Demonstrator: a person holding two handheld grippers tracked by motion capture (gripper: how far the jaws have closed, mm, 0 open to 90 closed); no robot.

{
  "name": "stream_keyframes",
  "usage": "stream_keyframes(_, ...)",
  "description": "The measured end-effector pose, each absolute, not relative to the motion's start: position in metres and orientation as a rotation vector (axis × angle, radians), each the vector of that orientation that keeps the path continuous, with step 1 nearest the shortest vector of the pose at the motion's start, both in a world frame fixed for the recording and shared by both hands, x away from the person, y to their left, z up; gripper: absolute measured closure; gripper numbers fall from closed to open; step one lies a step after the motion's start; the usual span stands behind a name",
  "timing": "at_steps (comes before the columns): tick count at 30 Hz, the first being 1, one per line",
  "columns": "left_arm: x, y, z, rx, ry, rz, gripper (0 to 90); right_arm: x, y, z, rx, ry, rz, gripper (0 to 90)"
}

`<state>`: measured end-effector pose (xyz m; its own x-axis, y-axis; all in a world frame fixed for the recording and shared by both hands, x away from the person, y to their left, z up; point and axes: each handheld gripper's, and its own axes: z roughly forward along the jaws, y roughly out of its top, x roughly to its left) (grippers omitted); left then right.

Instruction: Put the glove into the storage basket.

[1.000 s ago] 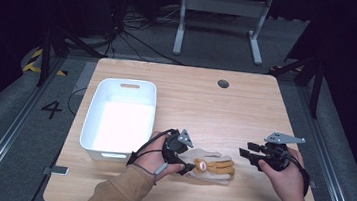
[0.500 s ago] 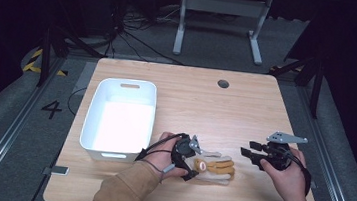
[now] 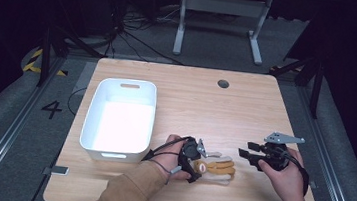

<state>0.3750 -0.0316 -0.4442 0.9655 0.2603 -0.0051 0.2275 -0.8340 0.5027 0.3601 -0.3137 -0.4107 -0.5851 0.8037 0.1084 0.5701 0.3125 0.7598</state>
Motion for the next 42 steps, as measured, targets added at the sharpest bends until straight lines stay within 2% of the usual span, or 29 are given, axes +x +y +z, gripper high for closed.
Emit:
stream_keyframes(23,0.373,-0.038,-0.451,2.620,0.356,0.084,16.3,0.362,-0.313,-0.416,1.242,2.299,1.134,46.7)
stream_keyframes(38,0.361,-0.041,-0.443,2.636,0.314,0.077,57.3,0.361,-0.310,-0.417,1.239,2.302,1.130,46.8)
stream_keyframes(42,0.358,-0.044,-0.441,2.651,0.322,0.081,65.1,0.361,-0.310,-0.417,1.241,2.300,1.131,46.8)
